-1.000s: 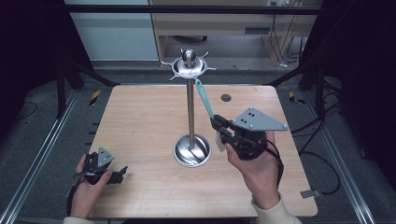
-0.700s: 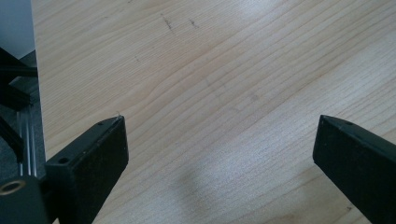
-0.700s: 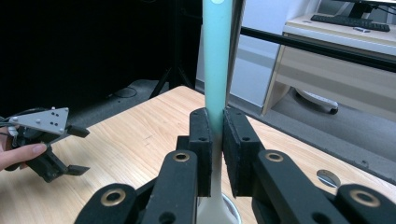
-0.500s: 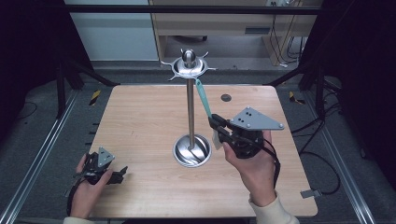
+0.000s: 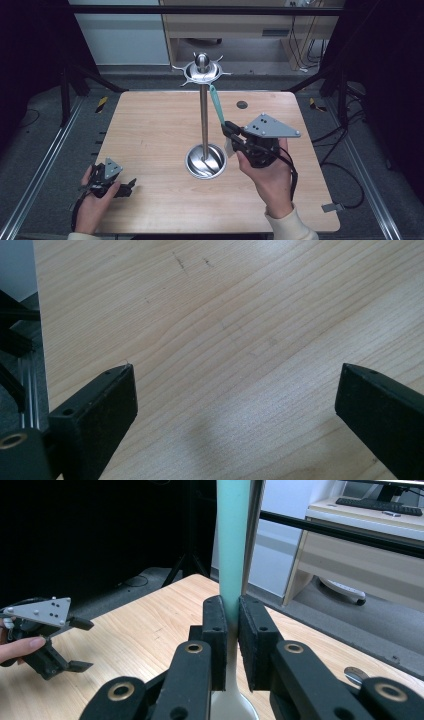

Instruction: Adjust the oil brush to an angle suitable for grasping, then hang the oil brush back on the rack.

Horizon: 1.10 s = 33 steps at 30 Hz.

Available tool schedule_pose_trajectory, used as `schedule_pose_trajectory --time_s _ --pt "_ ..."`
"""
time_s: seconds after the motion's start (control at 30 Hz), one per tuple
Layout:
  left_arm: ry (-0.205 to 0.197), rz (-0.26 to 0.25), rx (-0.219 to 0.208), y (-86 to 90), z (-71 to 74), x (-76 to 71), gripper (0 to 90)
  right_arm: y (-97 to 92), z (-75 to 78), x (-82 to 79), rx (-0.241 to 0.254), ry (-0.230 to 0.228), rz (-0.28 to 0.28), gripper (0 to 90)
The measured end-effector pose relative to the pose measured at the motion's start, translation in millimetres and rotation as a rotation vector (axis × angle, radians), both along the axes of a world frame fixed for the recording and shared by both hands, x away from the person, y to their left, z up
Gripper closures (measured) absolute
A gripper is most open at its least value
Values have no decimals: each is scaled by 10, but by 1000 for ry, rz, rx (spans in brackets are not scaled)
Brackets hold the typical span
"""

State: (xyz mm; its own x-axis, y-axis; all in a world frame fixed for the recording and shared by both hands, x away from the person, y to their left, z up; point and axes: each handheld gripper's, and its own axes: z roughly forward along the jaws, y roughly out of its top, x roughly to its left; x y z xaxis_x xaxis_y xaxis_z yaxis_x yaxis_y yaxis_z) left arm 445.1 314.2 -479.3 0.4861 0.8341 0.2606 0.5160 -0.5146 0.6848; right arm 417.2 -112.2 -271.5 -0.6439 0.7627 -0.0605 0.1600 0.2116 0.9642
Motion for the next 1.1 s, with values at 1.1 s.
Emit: schedule_pose_trajectory --time_s 1.1 --pt "3 -5 3 -9 -9 3 30 -249 -132 246 -41 46 -129 569"
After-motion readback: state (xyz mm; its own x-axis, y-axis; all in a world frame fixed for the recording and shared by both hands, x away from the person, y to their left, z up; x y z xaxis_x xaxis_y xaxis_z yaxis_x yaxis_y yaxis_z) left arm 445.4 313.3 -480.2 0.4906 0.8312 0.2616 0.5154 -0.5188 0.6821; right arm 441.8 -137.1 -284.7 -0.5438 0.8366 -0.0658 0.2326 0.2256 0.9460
